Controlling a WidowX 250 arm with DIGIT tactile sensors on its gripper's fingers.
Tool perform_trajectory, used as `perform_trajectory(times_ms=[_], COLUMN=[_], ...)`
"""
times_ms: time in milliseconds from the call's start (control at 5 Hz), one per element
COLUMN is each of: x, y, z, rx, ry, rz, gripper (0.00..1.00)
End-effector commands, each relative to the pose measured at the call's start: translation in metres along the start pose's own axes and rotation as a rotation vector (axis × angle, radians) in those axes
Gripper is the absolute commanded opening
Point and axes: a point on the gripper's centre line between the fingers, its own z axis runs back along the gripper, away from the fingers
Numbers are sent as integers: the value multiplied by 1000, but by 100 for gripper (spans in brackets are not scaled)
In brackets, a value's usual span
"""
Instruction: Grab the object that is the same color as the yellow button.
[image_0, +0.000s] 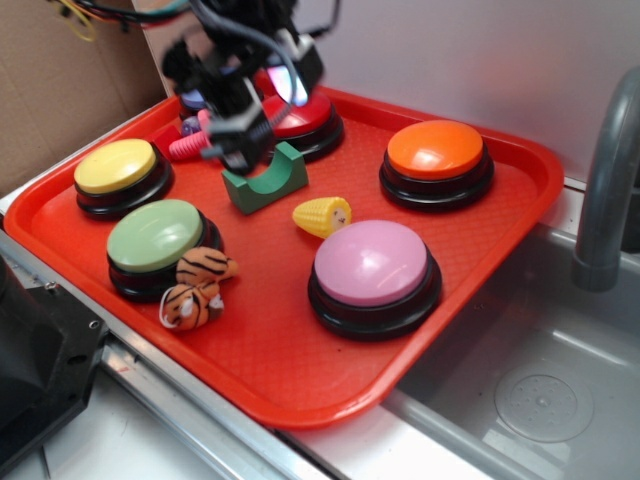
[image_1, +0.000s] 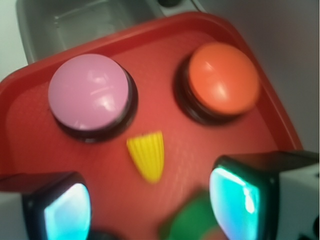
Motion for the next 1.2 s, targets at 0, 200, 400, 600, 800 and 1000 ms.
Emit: perform_trajectory(times_ms=[0,200,400,600,800,1000], x=[12,7,2,-2,-3,-2], y=[0,-4,-5,-6,-6,-4], z=[-34,-48,-54,-60,-66,-72], rx=[-56,-67,-78,-87,-94,-107], ry=[-56,-40,-60,-89,-91,-96], rz=[-82,-56,-61,-63,-61,-56], gripper=[100,100,100,100,100,100])
